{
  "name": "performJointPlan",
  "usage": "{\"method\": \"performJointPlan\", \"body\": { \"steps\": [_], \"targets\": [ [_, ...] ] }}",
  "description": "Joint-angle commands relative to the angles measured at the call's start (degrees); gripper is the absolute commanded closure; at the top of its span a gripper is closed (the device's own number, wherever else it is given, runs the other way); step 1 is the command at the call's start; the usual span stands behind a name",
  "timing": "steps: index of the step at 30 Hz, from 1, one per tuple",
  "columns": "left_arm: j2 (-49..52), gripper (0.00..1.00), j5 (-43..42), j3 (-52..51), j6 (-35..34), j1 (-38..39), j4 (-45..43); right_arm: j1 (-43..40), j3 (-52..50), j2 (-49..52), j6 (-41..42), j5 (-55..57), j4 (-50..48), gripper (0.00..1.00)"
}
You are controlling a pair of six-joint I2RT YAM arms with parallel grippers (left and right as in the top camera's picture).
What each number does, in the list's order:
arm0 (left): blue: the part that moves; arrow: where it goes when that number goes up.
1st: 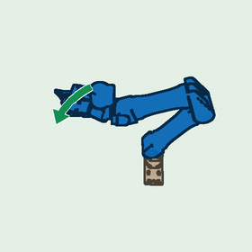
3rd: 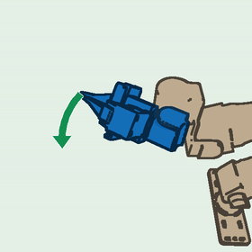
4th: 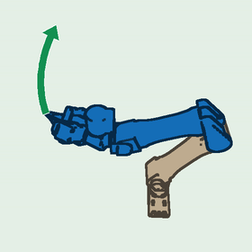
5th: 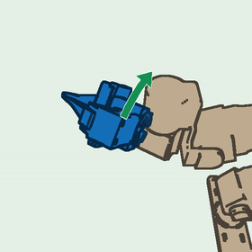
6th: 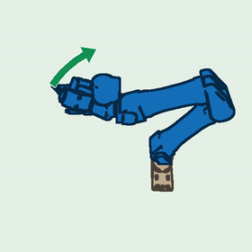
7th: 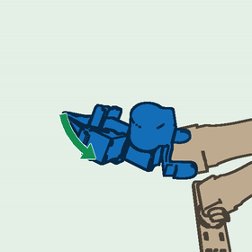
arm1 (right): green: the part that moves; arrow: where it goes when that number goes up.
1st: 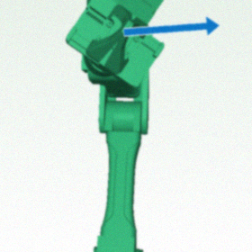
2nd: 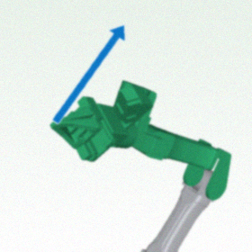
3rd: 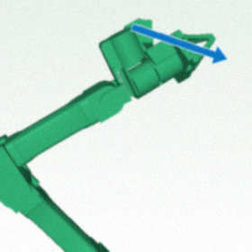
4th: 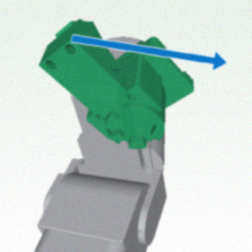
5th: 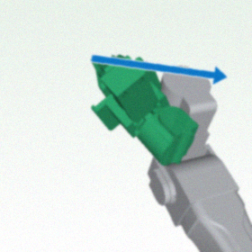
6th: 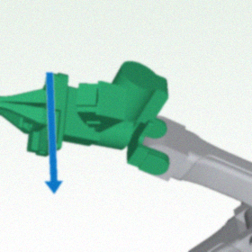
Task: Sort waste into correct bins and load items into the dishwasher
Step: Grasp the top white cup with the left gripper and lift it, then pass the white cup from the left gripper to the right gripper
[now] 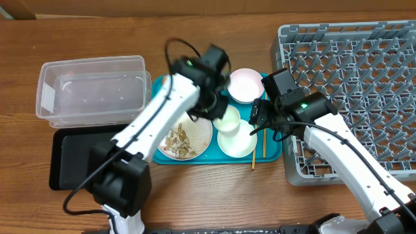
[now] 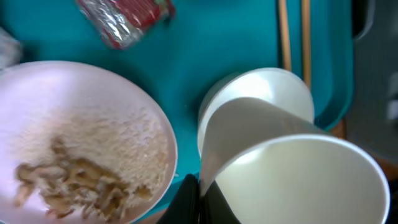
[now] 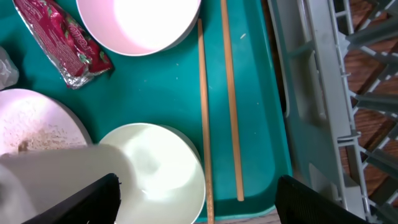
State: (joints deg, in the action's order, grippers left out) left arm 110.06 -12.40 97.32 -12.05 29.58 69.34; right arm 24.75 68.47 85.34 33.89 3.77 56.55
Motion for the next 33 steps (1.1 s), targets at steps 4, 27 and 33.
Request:
{"method": "performJointPlan", "body": {
  "steps": [4,27,33],
  "targets": [
    [-0.4,0.96,-23.9,10.5,4.6,-12.4,4.0,-0.1,1.4,-1.2,-4.9,-6.0,-2.4,0.19],
    [-0.2,0.96,-63.3,10.4,21.3,-30.0,21.4,-0.1,1.4,-5.0,-12.9,-51.4,-45.4,0.19],
    [-0.2,0.96,-67.0,10.4,24.9,-29.9,26.9,-0.4,1.4,-5.0,-12.9,-50.2,-47.5,0.19]
  ]
}}
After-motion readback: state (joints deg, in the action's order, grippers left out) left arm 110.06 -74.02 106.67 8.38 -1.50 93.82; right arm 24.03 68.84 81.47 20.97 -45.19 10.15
